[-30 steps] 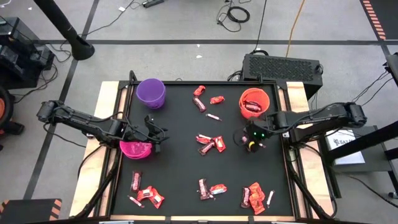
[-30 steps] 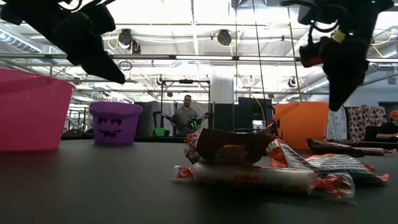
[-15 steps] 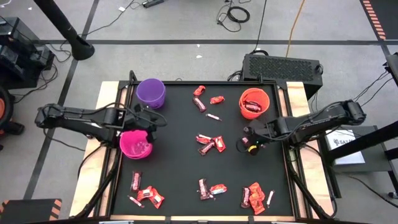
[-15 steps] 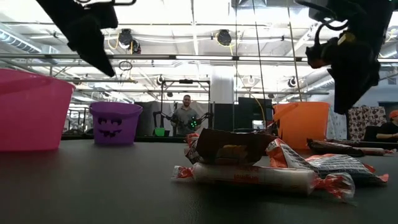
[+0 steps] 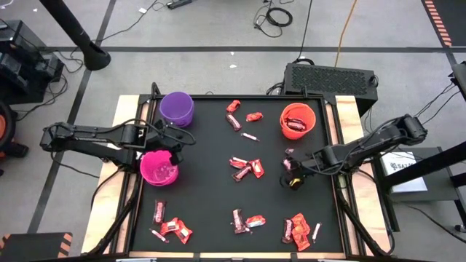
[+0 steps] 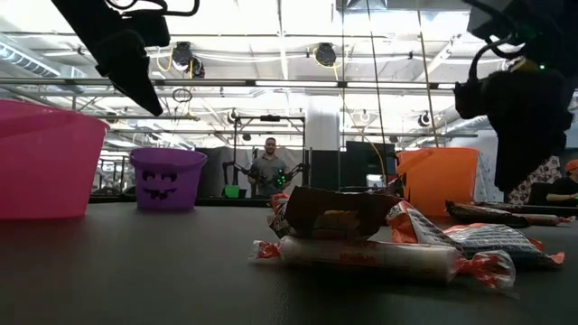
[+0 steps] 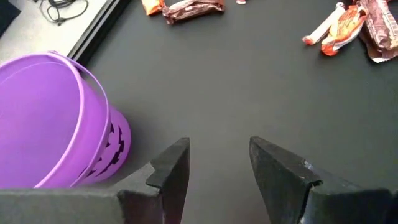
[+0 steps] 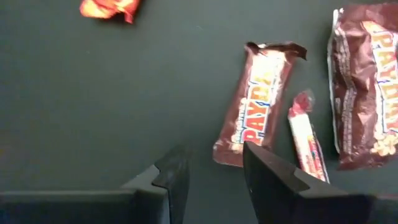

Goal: Sort candy by brand, put in halloween buckets
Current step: Put the brown candy into the orange bucket

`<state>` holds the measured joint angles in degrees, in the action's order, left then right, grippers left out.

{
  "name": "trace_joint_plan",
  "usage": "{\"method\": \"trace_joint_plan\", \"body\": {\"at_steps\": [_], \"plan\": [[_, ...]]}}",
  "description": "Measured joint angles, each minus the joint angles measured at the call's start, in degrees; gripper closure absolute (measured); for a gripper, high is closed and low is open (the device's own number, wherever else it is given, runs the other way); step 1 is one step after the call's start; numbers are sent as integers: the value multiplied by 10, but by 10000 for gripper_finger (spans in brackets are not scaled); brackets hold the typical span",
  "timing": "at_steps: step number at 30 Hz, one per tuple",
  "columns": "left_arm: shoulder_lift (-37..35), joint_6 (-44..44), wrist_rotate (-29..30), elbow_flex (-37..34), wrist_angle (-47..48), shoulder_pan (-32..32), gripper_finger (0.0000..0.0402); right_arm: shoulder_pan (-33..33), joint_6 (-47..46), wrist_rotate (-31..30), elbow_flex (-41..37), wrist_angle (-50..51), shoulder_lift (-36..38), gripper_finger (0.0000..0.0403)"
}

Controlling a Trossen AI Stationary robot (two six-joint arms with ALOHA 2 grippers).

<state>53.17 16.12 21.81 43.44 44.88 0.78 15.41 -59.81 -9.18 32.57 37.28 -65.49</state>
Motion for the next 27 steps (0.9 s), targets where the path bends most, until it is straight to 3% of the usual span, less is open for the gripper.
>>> {"method": "trace_joint_plan", "body": {"at_steps": [13, 19, 23, 27], "plan": [[1, 0, -6, 0, -8, 0, 226, 13, 6, -32, 3, -21, -126, 267], [1, 0, -6, 0, -8, 0, 226, 12, -16, -28, 8, -3, -143, 270], [1, 0, -6, 0, -8, 0, 226, 12, -26, -27, 9, 11, -144, 295], [1, 0, -6, 0, -8, 0, 226, 12, -23, -27, 13, 16, -144, 348]]}}
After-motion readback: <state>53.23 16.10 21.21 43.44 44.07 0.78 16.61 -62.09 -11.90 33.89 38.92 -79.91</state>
